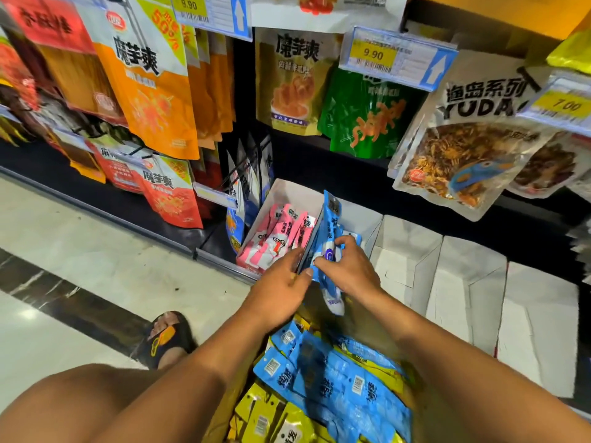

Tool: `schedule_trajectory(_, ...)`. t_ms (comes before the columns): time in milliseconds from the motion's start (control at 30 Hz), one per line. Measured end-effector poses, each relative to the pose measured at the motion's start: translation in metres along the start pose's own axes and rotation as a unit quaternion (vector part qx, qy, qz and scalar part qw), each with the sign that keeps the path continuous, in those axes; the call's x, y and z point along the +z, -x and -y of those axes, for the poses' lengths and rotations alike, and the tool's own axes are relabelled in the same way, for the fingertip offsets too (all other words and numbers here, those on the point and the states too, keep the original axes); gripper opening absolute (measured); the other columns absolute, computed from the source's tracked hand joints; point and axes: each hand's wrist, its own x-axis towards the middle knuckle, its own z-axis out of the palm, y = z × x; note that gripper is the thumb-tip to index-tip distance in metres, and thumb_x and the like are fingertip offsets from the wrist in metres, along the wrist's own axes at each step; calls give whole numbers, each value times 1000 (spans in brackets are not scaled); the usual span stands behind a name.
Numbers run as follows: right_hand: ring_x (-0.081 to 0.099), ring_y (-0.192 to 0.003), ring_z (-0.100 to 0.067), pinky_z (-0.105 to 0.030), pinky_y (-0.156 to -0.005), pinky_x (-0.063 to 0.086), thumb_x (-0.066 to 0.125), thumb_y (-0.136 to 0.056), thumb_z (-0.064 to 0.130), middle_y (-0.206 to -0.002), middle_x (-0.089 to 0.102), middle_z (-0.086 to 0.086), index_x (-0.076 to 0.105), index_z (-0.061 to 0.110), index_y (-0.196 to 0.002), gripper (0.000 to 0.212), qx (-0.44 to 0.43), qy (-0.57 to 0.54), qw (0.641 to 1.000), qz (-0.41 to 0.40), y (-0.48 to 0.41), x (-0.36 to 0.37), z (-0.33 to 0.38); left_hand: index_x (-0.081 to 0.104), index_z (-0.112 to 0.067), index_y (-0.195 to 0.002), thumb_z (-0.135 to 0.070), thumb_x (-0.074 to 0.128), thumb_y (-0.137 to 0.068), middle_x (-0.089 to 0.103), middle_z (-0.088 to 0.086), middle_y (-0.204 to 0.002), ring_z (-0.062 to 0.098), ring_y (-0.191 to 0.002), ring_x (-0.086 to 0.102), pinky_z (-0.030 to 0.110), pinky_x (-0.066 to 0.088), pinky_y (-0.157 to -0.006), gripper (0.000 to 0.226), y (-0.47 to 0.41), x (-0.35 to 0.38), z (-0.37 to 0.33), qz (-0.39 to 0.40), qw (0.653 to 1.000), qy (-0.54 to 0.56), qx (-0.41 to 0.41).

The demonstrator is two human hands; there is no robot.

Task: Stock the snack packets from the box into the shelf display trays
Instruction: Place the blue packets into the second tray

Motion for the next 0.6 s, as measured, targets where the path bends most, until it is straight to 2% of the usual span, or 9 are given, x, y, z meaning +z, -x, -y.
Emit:
schedule_trajectory(100,64,-100,-32,-45,-83,56,61,-72,69,-125,60,-2,31,41,-135,75,35,40,998,-17,-36,-4,-16,23,-33,-161,-55,39,-101,30,0,-166,22,-153,27,43,31,-122,65,4,-18,36,-20,976,-214,36)
schedule_trajectory(167,63,-107,-35,-47,-86,56,62,-77,69,-128,61,-5,29,40,-141,77,49,64,997,-21,-57,0,-25,16,-36,-161,-62,28,-96,23,1,-169,25,-155,20,49,30,-122,71,-2,-25,59,-24,950,-309,28)
schedule_trajectory(233,59,-117,-35,-47,-92,53,60,-81,69,-136,59,-5,29,37,-146,79,69,81,994,-13,-76,7,-33,9,-38,-161,-67,18,-93,18,1,-170,27,-156,18,51,30,-122,75,-8,-20,77,-8,942,-336,14)
schedule_trajectory(300,52,-130,-36,-46,-96,49,57,-84,69,-147,51,-7,26,33,-152,83,92,90,992,3,-90,18,-41,-3,-38,-162,-68,17,-94,6,1,-173,26,-158,10,54,26,-123,76,-7,-3,94,30,936,-350,11)
schedule_trajectory(400,43,-138,-37,-48,-102,45,58,-85,69,-155,39,-13,21,30,-156,89,118,96,988,12,-105,35,-54,-23,-34,-159,-61,40,-100,-26,-6,-168,20,-159,-6,51,17,-127,91,5,22,124,61,929,-364,20)
schedule_trajectory(467,39,-141,-36,-47,-104,44,59,-86,65,-156,35,-14,19,28,-158,90,133,101,986,20,-114,46,-63,-23,-33,-159,-51,55,-97,-32,-12,-166,18,-159,-1,44,25,-126,101,8,33,136,33,941,-334,44)
schedule_trajectory(600,39,-141,-36,-47,-103,45,59,-88,64,-155,33,-16,15,25,-159,92,148,132,980,17,-130,67,-77,-20,-34,-160,-42,63,-94,-24,-14,-168,19,-154,27,33,41,-116,106,5,42,148,-23,954,-289,72)
